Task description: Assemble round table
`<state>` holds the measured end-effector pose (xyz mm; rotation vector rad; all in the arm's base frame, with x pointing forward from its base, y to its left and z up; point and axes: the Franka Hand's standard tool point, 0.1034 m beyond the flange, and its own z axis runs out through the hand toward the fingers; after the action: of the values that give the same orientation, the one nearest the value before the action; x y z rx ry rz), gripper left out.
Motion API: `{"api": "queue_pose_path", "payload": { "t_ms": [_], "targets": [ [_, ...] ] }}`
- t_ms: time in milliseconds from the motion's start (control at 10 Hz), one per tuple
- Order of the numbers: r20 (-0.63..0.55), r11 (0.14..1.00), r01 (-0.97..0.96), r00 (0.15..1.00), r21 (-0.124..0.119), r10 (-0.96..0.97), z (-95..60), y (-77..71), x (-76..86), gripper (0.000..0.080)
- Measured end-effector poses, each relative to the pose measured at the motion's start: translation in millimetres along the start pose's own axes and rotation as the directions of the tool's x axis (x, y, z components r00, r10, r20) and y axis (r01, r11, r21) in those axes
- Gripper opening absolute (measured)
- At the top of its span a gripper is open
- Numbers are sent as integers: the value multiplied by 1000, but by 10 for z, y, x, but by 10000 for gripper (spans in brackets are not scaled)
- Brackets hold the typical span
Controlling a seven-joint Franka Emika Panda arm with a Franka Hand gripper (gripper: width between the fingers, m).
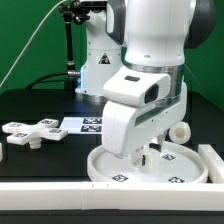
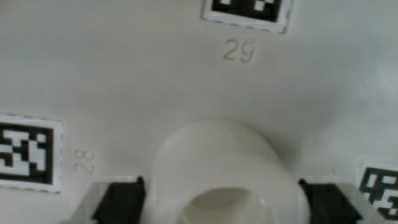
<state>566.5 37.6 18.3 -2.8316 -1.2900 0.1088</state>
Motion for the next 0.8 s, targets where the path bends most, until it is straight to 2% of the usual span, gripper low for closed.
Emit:
{"api": "queue_pose_path", "payload": {
  "t_ms": [200, 300, 400, 500, 800],
  "targets": [
    [0, 1000, 0, 1000, 0, 0, 0, 0, 1, 598],
    [0, 1000, 0, 1000, 0, 0, -6, 0, 0, 598],
    [1, 1000, -2, 1000, -1, 2, -64, -20, -14, 639],
    [-1, 1000, -13, 1000, -5, 13, -130, -51, -27, 646],
    [-14, 980, -198, 980, -21, 197, -409, -213, -64, 649]
  ]
}}
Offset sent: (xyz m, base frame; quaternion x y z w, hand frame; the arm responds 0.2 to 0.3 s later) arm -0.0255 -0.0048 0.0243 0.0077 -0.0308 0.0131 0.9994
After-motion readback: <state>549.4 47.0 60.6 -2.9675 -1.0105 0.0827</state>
